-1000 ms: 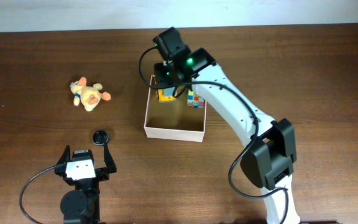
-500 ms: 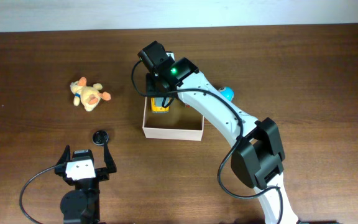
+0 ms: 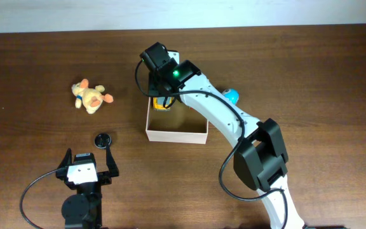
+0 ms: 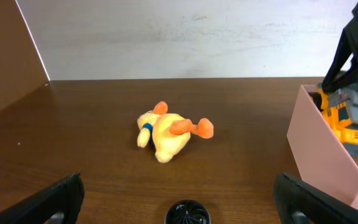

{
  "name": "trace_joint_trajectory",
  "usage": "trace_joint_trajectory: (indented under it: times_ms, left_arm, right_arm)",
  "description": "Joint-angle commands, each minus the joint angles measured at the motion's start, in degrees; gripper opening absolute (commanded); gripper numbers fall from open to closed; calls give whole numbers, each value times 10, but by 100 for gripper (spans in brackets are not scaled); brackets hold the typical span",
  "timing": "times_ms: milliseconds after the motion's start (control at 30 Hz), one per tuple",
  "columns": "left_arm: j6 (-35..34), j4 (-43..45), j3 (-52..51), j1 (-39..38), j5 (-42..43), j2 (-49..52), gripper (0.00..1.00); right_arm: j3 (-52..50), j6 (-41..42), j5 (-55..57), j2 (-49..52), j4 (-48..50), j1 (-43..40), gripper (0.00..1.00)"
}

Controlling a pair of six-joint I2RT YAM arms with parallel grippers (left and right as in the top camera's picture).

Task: Pack container
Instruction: 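Lift the truck and carry it with the right gripper into the box, then lower the truck into the box beside the cube and open the right gripper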

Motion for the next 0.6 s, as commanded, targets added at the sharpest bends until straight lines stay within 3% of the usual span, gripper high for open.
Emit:
trace_joint_trajectory:
  times_ms: [0,267,367,567]
  left_arm:
    - [-3,0,-3,0,6,-3,99]
    - [-3,0,-3,0,6,-3,99]
    - [-3,0,-3,0,6,-3,99]
    - [-3,0,-3,0,6,-3,99]
  right_arm:
    - [7,9,14,10,5,3,40]
    - [7,9,16,10,12,3,41]
    - [7,9,16,10,14,3,53]
    - [7,8,16,10,15,3,59]
